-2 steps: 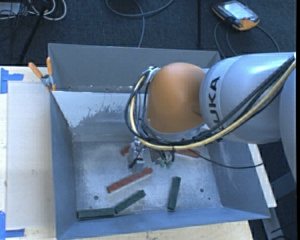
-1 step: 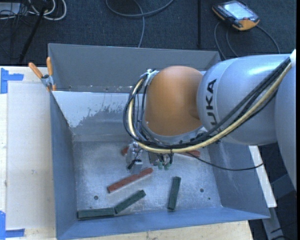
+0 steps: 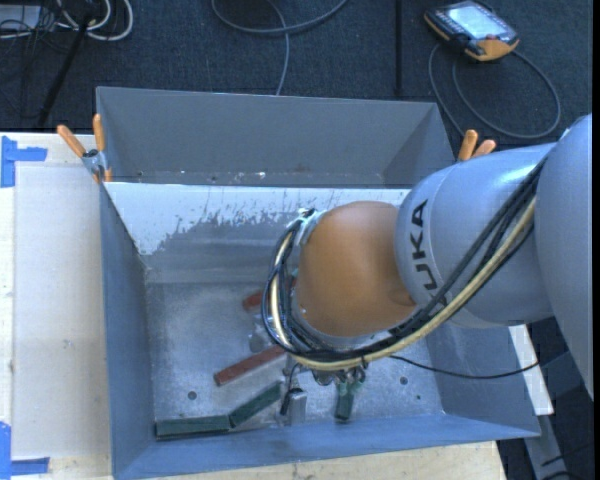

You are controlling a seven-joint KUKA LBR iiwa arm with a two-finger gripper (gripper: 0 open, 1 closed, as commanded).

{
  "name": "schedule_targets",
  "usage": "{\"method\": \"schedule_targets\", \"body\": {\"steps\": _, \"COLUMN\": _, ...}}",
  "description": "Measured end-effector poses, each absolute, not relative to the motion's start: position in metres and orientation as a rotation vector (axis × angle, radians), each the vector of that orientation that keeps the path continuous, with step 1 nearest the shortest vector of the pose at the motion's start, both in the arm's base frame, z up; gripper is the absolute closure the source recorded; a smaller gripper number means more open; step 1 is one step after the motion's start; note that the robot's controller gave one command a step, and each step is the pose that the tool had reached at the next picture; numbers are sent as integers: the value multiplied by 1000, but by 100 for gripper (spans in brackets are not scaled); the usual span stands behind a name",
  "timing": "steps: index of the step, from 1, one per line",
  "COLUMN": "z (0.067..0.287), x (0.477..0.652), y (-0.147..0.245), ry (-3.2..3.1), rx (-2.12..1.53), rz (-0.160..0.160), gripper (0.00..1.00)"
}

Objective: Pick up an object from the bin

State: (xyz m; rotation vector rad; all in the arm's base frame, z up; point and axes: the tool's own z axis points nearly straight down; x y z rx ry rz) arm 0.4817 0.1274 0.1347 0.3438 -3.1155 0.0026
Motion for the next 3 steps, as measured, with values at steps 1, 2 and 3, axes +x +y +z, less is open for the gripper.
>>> {"method": "schedule_targets", "body": {"steps": 1, "z": 136, "x": 484, "y": 128, "ry": -3121, "rx": 338, "rz": 0, "gripper": 100}}
{"method": "schedule_targets", "body": {"steps": 2, "z": 136, "x": 484, "y": 128, "ry": -3121, "rx": 337, "rz": 0, "gripper": 100}}
{"method": "schedule_targets", "body": {"steps": 3, "z": 103, "x": 483, "y": 135, "ry": -3116, "rx": 424, "rz": 0, "gripper": 100}}
